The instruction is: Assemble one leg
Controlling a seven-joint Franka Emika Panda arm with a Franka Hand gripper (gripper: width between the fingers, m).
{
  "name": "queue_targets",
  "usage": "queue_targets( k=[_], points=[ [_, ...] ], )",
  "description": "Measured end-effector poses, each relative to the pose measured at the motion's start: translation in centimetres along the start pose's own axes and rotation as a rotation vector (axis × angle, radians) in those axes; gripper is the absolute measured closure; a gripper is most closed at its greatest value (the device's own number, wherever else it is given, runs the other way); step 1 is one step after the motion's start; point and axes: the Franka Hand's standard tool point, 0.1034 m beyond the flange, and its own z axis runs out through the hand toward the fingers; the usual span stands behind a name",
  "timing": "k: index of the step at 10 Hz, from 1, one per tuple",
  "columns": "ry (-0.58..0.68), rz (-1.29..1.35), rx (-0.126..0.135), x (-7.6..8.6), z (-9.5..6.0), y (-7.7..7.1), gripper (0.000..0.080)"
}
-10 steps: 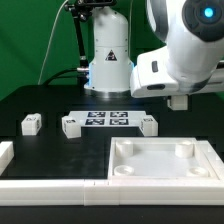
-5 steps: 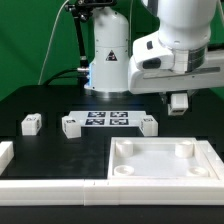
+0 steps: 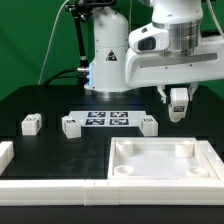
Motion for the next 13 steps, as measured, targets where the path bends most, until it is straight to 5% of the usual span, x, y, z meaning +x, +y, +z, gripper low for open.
queue_targets(
  k=[3,5,10,13],
  points=[
    [0.176,-0.016,0.008,0.2,0.0,-0.2,0.0511],
    [0.171,-0.017,0.008,0.1,0.0,-0.2,0.0511],
    [0.202,-0.071,0.025,5.7,-1.4,-0.2,0.0511],
    [0.201,-0.070,0.024,5.6,-1.2,-0.1,0.0511]
  ],
)
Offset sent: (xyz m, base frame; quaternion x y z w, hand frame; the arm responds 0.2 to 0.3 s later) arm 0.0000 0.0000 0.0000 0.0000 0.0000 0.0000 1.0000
